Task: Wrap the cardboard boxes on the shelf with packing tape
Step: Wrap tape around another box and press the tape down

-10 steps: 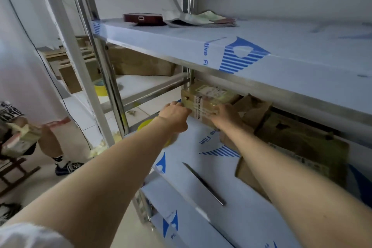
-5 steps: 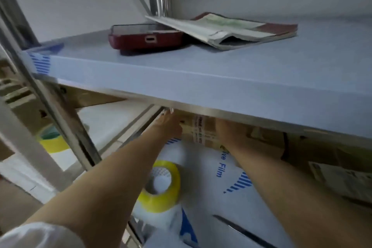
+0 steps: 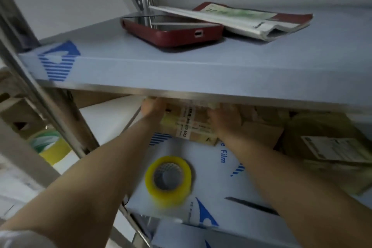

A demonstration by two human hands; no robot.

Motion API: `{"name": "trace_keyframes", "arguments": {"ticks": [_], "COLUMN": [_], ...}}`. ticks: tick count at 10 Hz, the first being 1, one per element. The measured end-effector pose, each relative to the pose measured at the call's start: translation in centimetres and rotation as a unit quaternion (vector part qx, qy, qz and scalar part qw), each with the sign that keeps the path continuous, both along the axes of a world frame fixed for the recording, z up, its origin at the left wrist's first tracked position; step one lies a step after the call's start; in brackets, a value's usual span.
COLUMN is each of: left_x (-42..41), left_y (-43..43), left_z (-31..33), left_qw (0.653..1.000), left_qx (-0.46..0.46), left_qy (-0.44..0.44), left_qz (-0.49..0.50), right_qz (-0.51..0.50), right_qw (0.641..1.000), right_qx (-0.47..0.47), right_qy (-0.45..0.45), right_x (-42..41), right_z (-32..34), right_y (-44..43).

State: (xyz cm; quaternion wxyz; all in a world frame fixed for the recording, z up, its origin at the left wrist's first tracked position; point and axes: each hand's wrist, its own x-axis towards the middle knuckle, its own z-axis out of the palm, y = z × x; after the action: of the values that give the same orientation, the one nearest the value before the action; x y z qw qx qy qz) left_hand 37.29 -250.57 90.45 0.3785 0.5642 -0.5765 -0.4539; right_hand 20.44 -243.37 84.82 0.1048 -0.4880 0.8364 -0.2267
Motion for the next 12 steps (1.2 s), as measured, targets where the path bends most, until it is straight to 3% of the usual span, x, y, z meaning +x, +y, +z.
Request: {"name": "trace_keyframes", "arguments": {"ticks": [1, 2, 4, 6, 7, 10, 12], "left_x": [1.1, 2.1, 3.3, 3.9, 3.2, 1.3, 0.9], "left_y": [2.0, 4.3, 10.8, 15.5, 16.7, 18.6, 19.2], "left_z": [1.9, 2.7, 3.2, 2.1, 1.7, 0.2, -1.1], "left_qw": [0.998, 0.997, 0.991, 0.99, 0.99, 0.99, 0.971], "left_qx": [-0.004, -0.027, -0.028, -0.041, -0.003, 0.064, 0.151], "left_qy": [0.034, 0.053, 0.122, 0.129, 0.141, 0.101, 0.13], "left_qz": [0.043, 0.041, 0.047, 0.042, 0.027, -0.079, -0.133], "right_qz": [-0.002, 0.043, 0.059, 0.043, 0.029, -0.055, -0.107], "right_qw": [0.998, 0.998, 0.982, 0.974, 0.97, 0.974, 0.978], "right_qx": [-0.061, -0.045, -0.161, -0.215, -0.239, -0.218, -0.179], "right_qy": [-0.018, -0.025, -0.074, -0.055, -0.032, -0.022, -0.021], "right_x": [0.5, 0.9, 2.6, 3.0, 2.6, 1.3, 0.9], "right_z": [0.6, 1.4, 1.9, 3.0, 3.6, 2.7, 1.7], "right_y": [1.5, 4.7, 10.8, 15.3, 17.6, 22.4, 23.9]}}
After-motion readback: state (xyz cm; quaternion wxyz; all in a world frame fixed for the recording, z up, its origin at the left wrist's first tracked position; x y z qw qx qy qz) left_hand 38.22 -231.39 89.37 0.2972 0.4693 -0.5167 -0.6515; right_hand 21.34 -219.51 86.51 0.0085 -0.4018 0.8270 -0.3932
